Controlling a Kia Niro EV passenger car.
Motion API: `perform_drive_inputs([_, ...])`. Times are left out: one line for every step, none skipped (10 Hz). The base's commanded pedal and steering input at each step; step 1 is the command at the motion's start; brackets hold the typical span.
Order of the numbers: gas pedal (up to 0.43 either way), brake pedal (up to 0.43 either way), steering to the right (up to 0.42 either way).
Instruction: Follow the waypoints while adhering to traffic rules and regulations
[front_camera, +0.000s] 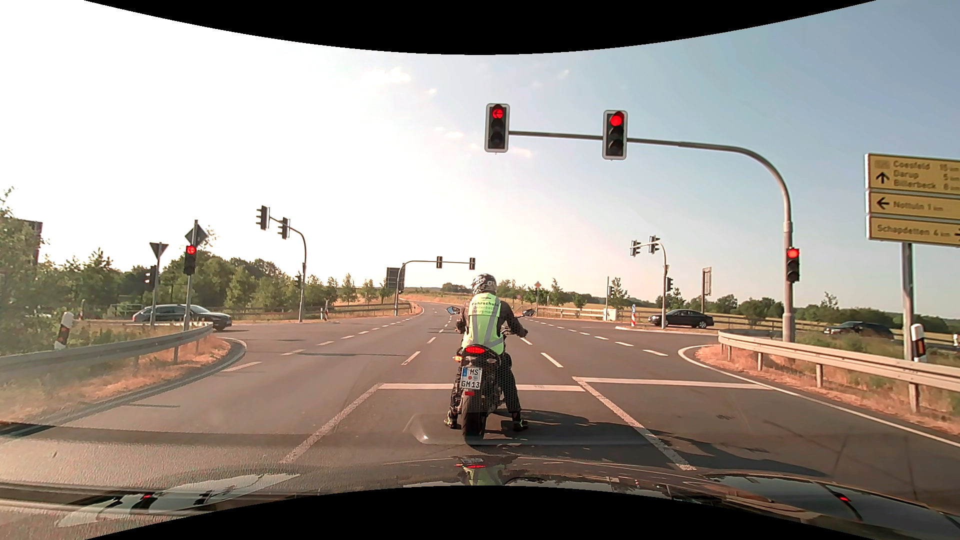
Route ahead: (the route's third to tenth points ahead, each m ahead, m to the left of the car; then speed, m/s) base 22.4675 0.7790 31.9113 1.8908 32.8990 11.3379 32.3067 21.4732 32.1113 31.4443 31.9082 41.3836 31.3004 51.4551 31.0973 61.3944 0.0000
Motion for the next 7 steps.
perform_drive_inputs([0.0, 0.0, -0.015])
perform_drive_inputs([0.0, 0.0, -0.015])
perform_drive_inputs([0.0, 0.0, -0.015])
perform_drive_inputs([0.0, 0.0, -0.015])
perform_drive_inputs([0.0, 0.0, -0.015])
perform_drive_inputs([0.0, 0.0, -0.015])
perform_drive_inputs([0.0, 0.0, -0.015])
